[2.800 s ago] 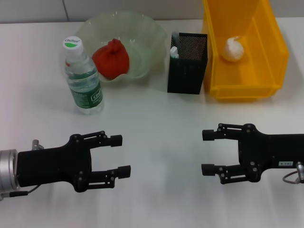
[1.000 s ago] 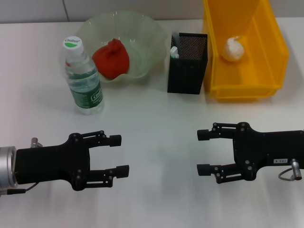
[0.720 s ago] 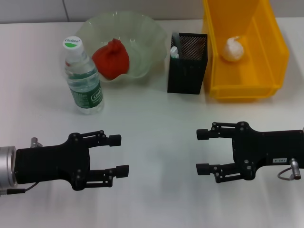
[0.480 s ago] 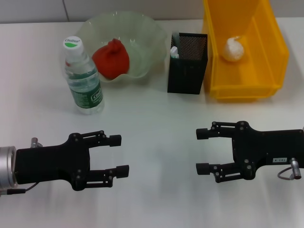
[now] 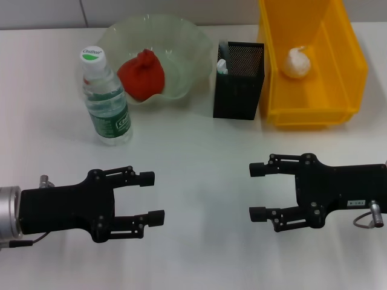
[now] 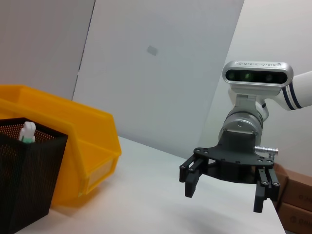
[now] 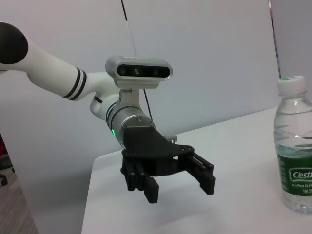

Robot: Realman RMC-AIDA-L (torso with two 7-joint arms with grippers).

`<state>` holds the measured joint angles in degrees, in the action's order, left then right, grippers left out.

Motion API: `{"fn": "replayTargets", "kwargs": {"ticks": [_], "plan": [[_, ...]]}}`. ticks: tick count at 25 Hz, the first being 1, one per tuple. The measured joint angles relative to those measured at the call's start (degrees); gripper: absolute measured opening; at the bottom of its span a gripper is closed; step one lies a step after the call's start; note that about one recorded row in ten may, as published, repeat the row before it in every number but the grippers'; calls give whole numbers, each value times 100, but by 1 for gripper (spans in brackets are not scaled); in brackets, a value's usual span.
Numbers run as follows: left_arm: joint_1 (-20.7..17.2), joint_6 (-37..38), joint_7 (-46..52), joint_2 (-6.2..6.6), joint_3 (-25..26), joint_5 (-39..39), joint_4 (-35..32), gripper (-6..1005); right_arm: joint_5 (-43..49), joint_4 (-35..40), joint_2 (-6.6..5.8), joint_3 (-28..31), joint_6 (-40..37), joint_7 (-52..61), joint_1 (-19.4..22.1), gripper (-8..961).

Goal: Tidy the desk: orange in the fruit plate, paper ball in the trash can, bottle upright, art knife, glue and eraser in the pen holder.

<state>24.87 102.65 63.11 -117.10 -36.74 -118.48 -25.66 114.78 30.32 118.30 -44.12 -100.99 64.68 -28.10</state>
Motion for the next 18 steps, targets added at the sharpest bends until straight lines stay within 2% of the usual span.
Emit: {"fn": "replayTargets", "kwargs": {"ticks": [18], "plan": [[-10,-6,0,-6,0,0,7,782,0,0,0,10,-9,4,-38,817]]}}
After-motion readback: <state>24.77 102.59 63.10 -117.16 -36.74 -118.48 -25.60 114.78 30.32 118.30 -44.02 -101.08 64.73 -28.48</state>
